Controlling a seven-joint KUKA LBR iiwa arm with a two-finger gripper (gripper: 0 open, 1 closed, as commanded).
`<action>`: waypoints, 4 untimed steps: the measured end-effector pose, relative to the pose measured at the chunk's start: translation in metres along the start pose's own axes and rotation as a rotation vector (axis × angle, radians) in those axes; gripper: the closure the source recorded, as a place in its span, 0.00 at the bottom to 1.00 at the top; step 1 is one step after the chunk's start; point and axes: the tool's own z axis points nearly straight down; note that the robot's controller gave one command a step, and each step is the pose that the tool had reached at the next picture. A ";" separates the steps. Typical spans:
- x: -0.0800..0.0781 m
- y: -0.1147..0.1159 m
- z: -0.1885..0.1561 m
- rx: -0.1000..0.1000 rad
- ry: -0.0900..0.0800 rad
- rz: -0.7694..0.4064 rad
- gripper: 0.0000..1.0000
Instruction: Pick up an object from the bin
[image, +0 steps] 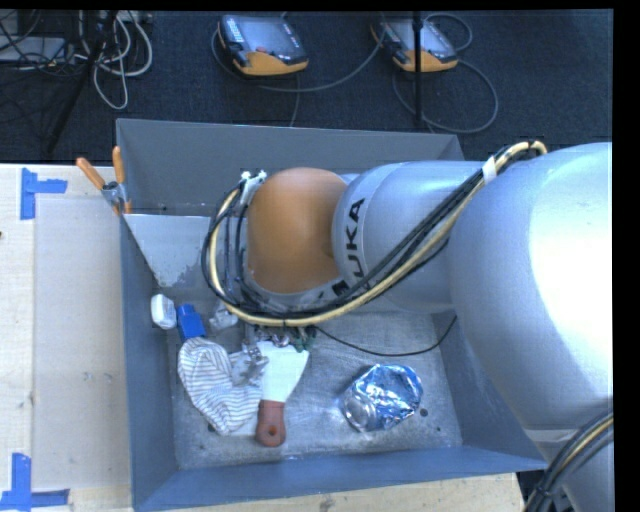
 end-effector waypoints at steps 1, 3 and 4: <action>-0.002 -0.006 -0.013 0.013 -0.006 0.039 1.00; 0.001 -0.018 -0.227 0.017 -0.013 0.008 1.00; 0.003 -0.018 -0.224 0.017 -0.009 0.001 1.00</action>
Offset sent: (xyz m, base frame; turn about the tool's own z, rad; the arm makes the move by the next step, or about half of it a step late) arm 0.0049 -0.0217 0.2223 0.0073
